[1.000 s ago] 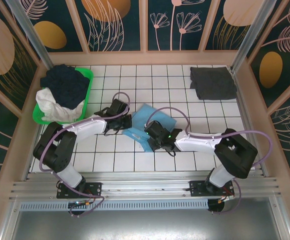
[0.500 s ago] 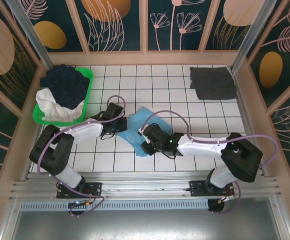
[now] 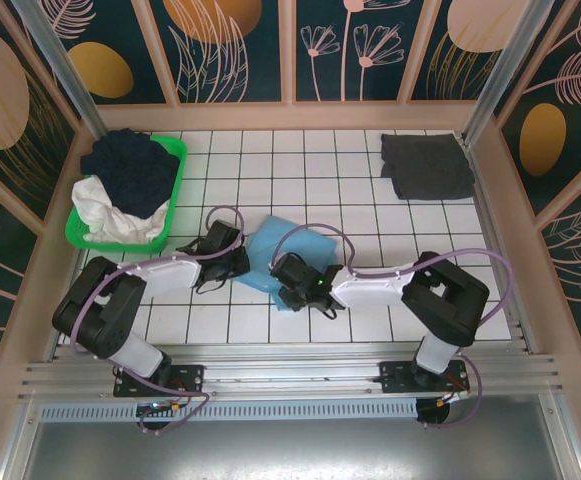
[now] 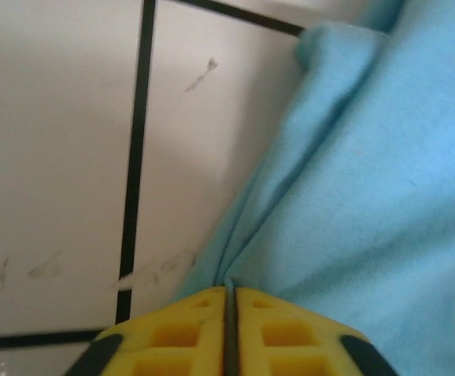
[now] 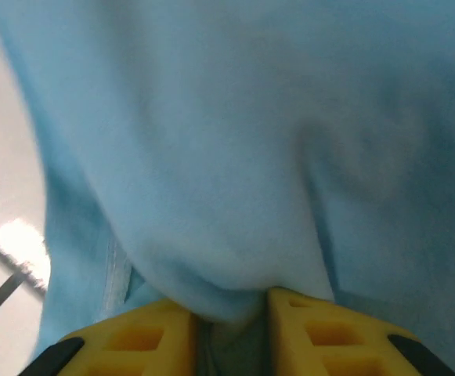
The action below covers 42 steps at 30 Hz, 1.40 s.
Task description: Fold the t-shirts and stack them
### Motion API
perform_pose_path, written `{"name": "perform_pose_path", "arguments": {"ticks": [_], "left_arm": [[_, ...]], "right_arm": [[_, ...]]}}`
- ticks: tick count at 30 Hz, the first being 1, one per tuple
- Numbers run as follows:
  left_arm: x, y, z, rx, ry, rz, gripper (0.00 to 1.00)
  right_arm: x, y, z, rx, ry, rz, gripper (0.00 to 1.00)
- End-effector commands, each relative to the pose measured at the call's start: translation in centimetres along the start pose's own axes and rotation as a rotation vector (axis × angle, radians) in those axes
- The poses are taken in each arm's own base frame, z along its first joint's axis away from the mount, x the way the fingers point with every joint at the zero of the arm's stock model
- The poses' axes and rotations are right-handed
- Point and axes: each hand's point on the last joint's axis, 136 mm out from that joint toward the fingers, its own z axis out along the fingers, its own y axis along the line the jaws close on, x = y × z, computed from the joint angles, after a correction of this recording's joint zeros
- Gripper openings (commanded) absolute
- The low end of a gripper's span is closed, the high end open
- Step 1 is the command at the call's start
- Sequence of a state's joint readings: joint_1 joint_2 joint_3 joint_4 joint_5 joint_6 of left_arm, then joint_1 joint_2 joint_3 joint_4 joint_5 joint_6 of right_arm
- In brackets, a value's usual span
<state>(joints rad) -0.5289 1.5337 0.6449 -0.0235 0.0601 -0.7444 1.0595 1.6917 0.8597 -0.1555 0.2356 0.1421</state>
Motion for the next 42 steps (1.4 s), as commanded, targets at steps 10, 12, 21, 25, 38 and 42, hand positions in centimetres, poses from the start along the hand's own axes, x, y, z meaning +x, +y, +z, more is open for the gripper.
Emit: {"name": "perform_pose_path", "arguments": {"ticks": [10, 12, 21, 25, 38, 42], "left_arm": [[7.9, -9.5, -0.3, 0.314, 0.177, -0.043, 0.25], [8.4, -11.9, -0.6, 0.357, 0.195, -0.024, 0.28], [2.4, -16.5, -5.4, 0.413, 0.072, 0.119, 0.57], [-3.3, -13.5, -3.7, 0.335, 0.007, 0.088, 0.56], [-7.1, -9.2, 5.6, 0.159, 0.086, 0.086, 0.47], [-5.6, -8.4, 4.5, 0.199, 0.077, 0.030, 0.46]], "right_arm": [[-1.5, -12.4, -3.9, 0.121, 0.010, 0.314, 0.56], [-1.8, -11.8, -5.6, 0.069, -0.012, 0.430, 0.61], [0.3, -6.8, -8.5, -0.395, -0.215, 1.126, 0.71], [0.2, -6.4, -6.4, -0.420, -0.184, 1.198, 0.71], [-0.8, -9.7, -0.8, -0.343, -0.177, 1.316, 0.70], [-2.9, -11.5, 0.6, -0.332, -0.169, 1.245, 0.67]]}}
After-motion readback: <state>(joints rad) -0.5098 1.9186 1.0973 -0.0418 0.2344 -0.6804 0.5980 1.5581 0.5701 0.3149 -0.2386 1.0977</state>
